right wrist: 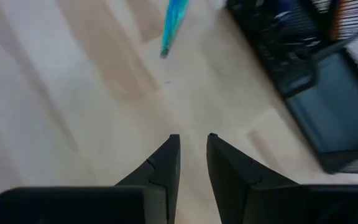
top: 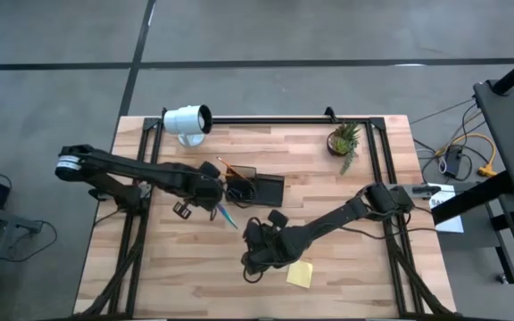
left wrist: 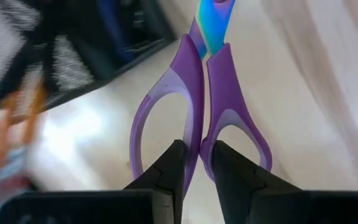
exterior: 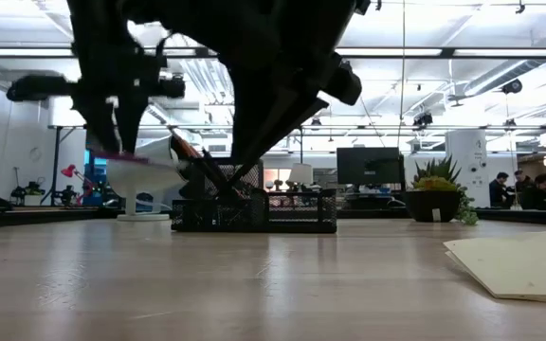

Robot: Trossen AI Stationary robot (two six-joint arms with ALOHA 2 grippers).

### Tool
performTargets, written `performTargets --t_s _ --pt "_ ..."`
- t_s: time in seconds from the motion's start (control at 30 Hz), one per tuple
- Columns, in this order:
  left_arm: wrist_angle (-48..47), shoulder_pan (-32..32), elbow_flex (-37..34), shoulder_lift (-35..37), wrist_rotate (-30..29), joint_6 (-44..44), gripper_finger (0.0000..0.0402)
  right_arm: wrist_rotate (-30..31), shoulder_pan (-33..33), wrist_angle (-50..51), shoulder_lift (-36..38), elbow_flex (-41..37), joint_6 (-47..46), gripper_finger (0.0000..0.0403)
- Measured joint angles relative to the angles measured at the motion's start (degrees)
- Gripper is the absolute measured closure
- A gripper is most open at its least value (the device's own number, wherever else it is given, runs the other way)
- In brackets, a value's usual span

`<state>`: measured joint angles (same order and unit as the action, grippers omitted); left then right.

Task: Pick and place office supplies into organizer
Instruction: Put the violet scissors into the black desk organizer

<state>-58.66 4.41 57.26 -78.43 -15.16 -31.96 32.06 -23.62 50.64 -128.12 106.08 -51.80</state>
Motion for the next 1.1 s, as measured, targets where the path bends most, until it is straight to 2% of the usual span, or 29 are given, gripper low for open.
performTargets --t_s 0.13,0.37,0.5,0.67,0.8,1.1 --pt "-6.1 0.9 4.4 1.4 -5.1 0.1 0.035 3.2 -0.2 3.1 0.0 0.3 -2.2 0.0335" --pt "-13.0 1.5 12.2 1.7 -19.5 -0.7 0.035 7.7 -0.5 9.2 0.7 0.3 -7.1 0.0335" --pt "-11.9 1.2 14.9 1.0 -28.4 -8.3 0.035 10.2 -0.5 13.3 1.8 0.3 -11.4 0.0335" --pt "-2.8 -1.2 15.2 -1.2 -39.2 -21.5 0.0351 11.7 -0.5 16.5 3.0 0.4 -17.3 0.0335" --pt "1.7 -3.1 15.2 -3.1 -43.2 -26.8 0.0353 11.6 -0.9 16.6 3.4 0.4 -18.6 0.0335" --pt "1.1 -4.8 14.2 -6.0 -46.1 -29.5 0.0352 10.9 -3.3 17.2 3.9 0.4 -22.6 0.0335"
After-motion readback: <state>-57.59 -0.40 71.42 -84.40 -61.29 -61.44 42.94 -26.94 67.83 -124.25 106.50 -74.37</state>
